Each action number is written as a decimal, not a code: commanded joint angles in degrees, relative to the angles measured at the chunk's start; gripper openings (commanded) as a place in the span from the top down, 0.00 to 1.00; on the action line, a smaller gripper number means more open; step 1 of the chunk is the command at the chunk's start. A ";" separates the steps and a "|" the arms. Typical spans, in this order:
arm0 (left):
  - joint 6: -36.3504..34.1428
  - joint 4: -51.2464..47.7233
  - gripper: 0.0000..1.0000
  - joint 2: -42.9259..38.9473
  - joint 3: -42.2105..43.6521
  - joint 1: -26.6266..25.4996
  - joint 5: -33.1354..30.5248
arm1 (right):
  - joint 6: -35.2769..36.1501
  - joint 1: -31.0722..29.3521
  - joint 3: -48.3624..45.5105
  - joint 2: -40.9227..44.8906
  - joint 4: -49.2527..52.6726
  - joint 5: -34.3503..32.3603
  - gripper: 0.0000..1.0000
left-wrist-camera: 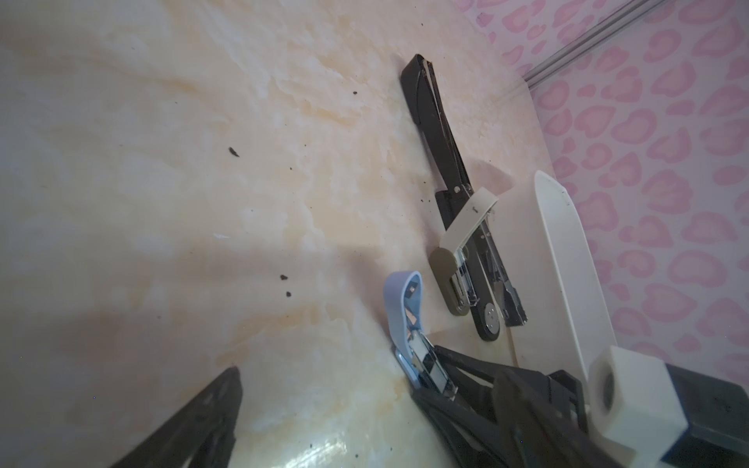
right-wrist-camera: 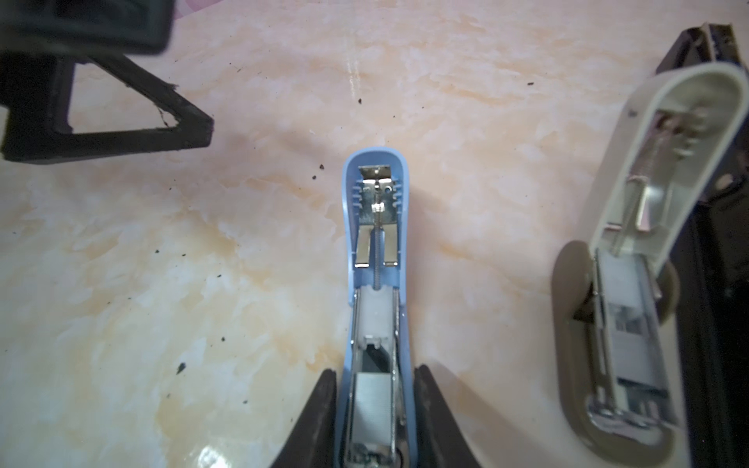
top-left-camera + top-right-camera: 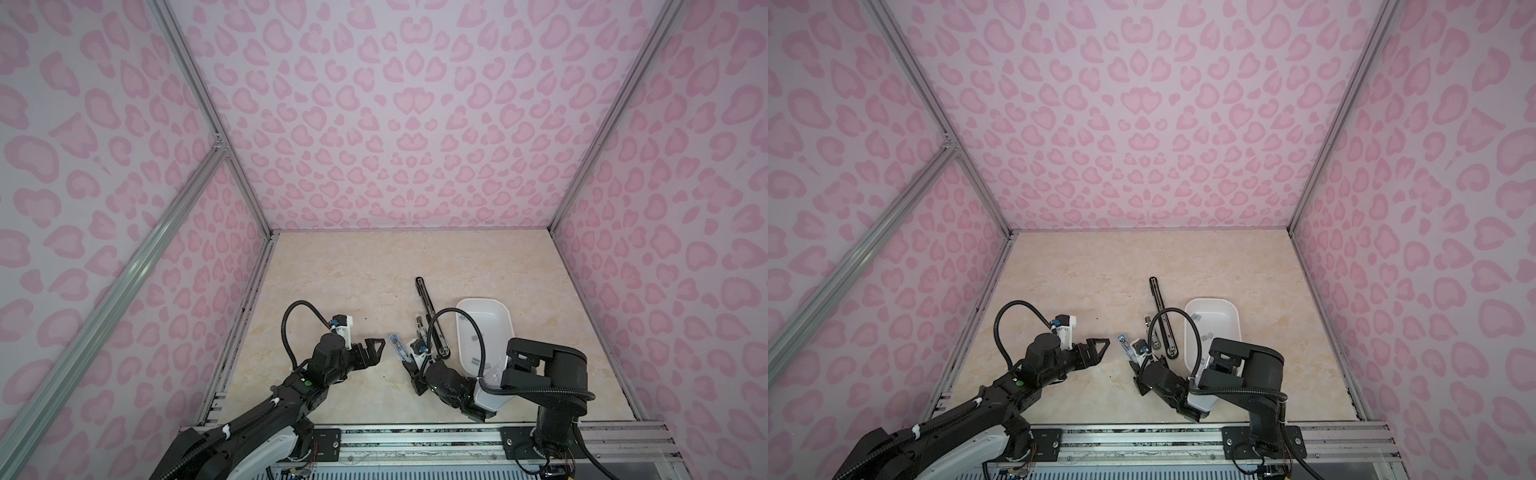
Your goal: Load the staples into the stapler
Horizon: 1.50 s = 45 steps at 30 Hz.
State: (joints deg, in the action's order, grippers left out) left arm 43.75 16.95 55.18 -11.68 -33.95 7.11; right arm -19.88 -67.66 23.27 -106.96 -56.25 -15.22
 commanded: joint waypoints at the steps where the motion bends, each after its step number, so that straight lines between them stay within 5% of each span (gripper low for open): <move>1: 0.65 7.99 0.01 4.69 -2.37 -1.56 -2.30 | -0.84 -0.54 -0.44 -1.89 12.66 8.16 0.79; 11: 1.56 16.31 0.03 14.79 -4.38 -2.52 -1.58 | -1.10 -0.88 -0.89 -2.67 11.30 8.28 0.81; 18: 1.73 21.29 0.19 18.91 -5.06 -2.52 2.52 | -1.68 -0.88 -1.29 -3.85 8.61 8.63 0.82; 30: 1.99 26.51 0.22 27.45 -6.73 -2.69 5.90 | -2.61 -0.84 -1.74 -4.84 6.43 9.12 0.83; 45: 0.62 26.64 0.42 24.97 -4.76 -9.92 3.29 | -3.74 0.68 -2.44 -5.76 3.79 9.34 0.84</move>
State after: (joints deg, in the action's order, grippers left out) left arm 43.75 41.28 80.68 -17.37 -43.29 12.10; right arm -21.52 -67.02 21.67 -111.33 -66.94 -10.85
